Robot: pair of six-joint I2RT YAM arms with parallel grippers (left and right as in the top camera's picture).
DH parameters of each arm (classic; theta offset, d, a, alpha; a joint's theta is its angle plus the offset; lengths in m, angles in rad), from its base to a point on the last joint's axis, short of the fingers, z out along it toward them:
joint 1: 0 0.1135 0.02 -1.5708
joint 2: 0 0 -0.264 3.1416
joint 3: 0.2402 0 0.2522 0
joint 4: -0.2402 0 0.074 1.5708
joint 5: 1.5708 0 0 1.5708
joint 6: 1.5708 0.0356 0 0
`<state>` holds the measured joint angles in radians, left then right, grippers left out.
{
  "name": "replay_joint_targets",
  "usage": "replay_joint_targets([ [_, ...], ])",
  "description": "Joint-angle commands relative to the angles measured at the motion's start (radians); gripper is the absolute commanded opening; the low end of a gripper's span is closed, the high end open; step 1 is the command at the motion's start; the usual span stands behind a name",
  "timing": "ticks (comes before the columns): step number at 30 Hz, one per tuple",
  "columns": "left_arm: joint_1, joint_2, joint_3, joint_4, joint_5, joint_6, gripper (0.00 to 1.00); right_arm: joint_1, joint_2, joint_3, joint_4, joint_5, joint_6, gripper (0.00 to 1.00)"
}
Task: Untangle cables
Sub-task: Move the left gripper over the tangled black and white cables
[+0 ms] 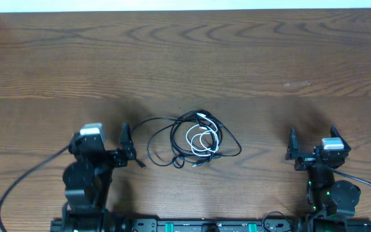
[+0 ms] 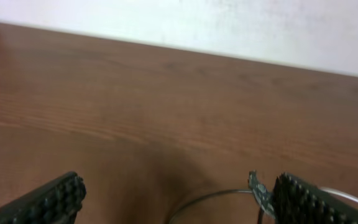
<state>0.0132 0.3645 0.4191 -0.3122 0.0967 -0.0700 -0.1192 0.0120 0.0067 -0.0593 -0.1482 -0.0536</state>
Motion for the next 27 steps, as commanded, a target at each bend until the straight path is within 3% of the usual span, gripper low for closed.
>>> replay_joint_targets([
  [1,0.006,0.128,0.119,-0.043,0.027,0.019,0.98,0.010,-0.005,-0.001,-0.004,0.000,0.016,0.99],
  [10,0.006,0.387,0.365,-0.212,0.053,0.049,0.98,0.010,-0.005,-0.001,-0.004,0.000,0.016,0.99],
  [27,-0.069,0.845,0.873,-0.708,0.103,0.318,0.98,0.010,-0.005,-0.001,-0.004,0.000,0.016,0.99],
])
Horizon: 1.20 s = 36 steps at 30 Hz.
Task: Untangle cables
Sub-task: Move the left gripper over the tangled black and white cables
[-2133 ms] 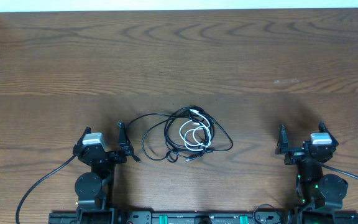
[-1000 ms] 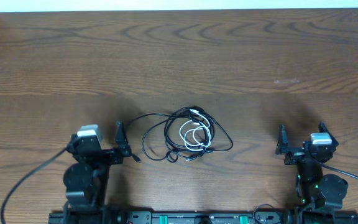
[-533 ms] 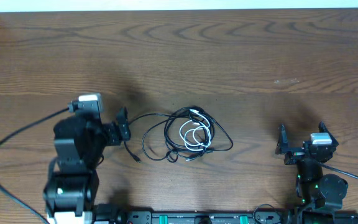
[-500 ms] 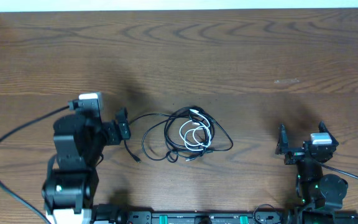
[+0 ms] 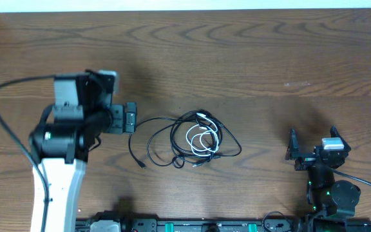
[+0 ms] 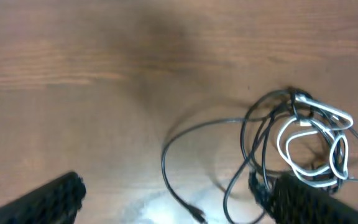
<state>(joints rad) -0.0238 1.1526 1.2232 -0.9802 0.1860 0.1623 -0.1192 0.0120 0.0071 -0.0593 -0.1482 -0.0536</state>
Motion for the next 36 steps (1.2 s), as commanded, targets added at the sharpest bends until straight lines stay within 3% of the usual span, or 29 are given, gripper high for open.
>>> replay_joint_targets([
  [1,-0.050,0.080,0.087,-0.061,0.013,0.099,0.97,0.010,-0.005,-0.002,-0.004,0.000,0.016,0.99],
  [9,-0.221,0.215,0.106,-0.137,0.017,0.175,0.97,0.010,-0.005,-0.002,-0.004,0.000,0.016,0.99],
  [17,-0.345,0.309,0.106,-0.116,0.016,0.193,0.98,0.010,-0.005,-0.002,-0.004,0.000,0.016,0.99],
  [25,-0.362,0.365,0.106,0.002,0.017,0.065,0.97,0.010,-0.005,-0.002,-0.004,0.000,0.016,0.99],
  [36,-0.362,0.429,0.106,0.018,0.069,0.044,0.98,0.010,-0.005,-0.002,-0.004,0.000,0.016,0.99],
])
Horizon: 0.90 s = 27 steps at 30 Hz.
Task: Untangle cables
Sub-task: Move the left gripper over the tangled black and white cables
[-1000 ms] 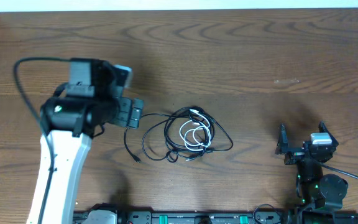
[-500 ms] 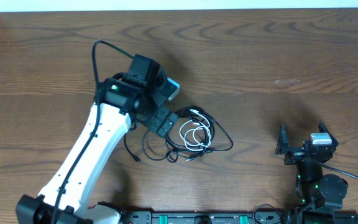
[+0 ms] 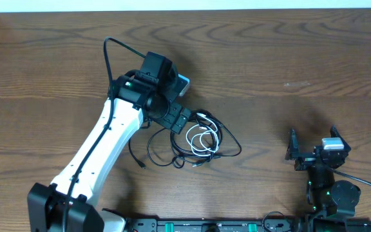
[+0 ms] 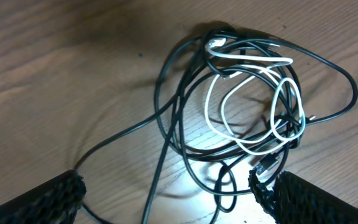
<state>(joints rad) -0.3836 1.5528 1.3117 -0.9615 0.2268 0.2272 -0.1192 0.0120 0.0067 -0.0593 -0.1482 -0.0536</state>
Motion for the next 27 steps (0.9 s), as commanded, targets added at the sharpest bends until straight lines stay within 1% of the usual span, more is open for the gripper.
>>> replay_joint_targets([
  [1,-0.002,0.032,0.017,-0.001,0.028,-0.021,0.98,0.010,-0.005,-0.001,-0.004,0.000,0.016,0.99],
  [9,-0.007,0.079,0.017,-0.001,0.032,-0.020,0.97,0.010,-0.005,-0.001,-0.004,0.000,0.016,0.99],
  [13,-0.027,0.105,0.017,0.003,0.057,-0.020,0.98,0.010,-0.005,-0.001,-0.004,0.000,0.016,0.99],
  [20,-0.068,0.120,0.017,0.015,0.056,-0.015,0.98,0.010,-0.005,-0.001,-0.004,0.000,0.016,0.99],
  [27,-0.074,0.154,0.017,0.022,0.058,-0.017,0.98,0.010,-0.005,-0.001,-0.003,-0.001,0.016,0.99],
])
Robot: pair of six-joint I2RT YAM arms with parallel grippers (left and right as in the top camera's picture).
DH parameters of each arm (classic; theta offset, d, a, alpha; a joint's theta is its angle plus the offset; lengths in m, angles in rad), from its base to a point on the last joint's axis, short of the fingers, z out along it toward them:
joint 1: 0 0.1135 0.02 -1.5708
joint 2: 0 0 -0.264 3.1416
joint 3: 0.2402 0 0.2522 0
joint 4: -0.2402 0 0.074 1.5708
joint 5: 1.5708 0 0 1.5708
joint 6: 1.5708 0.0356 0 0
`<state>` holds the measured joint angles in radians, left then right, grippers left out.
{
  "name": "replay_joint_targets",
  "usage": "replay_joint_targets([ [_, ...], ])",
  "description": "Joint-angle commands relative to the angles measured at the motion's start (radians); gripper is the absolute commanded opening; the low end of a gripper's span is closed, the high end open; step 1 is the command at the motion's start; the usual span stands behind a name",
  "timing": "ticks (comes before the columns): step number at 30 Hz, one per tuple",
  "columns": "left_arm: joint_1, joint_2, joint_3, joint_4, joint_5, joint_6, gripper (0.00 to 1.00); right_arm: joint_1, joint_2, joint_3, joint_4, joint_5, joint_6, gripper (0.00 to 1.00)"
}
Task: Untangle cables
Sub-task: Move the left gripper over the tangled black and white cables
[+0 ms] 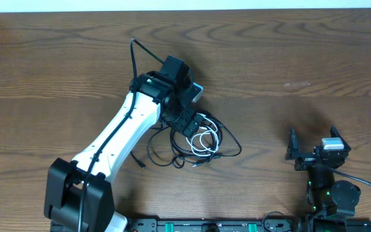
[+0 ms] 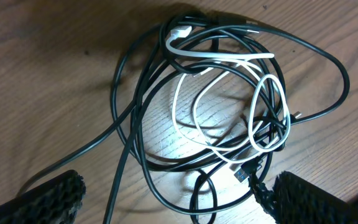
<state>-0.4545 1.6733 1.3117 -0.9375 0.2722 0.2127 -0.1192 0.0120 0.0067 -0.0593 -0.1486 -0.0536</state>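
A tangle of black cable (image 1: 227, 138) and white cable (image 1: 203, 138) lies at the middle of the wooden table (image 1: 269, 58). In the left wrist view the black loops (image 2: 135, 124) wrap round the white loops (image 2: 229, 118), and a USB plug (image 2: 244, 171) shows near the right finger. My left gripper (image 1: 189, 122) hangs open right over the tangle's upper left part, with its fingers (image 2: 48, 196) spread wide and nothing between them. My right gripper (image 1: 293, 149) rests at the front right, far from the cables; its jaws cannot be made out.
A loose black cable end (image 1: 140, 162) trails off to the front left of the tangle. The left arm (image 1: 118, 138) stretches from the front edge across to the cables. A rail (image 1: 192, 225) runs along the table's front edge.
My left gripper has shifted a little to the right and closer over the tangle, which now fills more of the wrist view. The cables and the right arm have not moved.
My left gripper first rested open at the front left, beside the tangle. Then it stood raised farther back on the left, looking down at the cables. Then it was over the tangle's left edge, and now directly above it. The right arm stayed parked.
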Motion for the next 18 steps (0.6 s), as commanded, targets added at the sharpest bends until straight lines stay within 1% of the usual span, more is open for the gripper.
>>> replay_joint_targets([
  [1,-0.003,0.043,0.017,-0.002,0.014,-0.008,0.97,0.010,-0.005,-0.001,-0.004,0.000,0.016,0.99],
  [6,-0.003,0.087,0.017,0.013,0.050,-0.013,0.98,0.010,-0.005,-0.001,-0.004,0.000,0.016,0.99],
  [10,-0.003,0.093,0.017,0.082,0.049,-0.082,0.98,0.010,-0.005,-0.001,-0.004,-0.001,0.023,0.99],
  [13,-0.003,0.098,0.017,0.140,0.049,-0.139,0.98,0.010,-0.005,-0.001,-0.004,0.000,0.093,0.99],
  [18,-0.003,0.127,0.016,0.154,0.049,-0.140,0.98,0.010,-0.005,-0.001,-0.004,0.001,0.169,0.99],
])
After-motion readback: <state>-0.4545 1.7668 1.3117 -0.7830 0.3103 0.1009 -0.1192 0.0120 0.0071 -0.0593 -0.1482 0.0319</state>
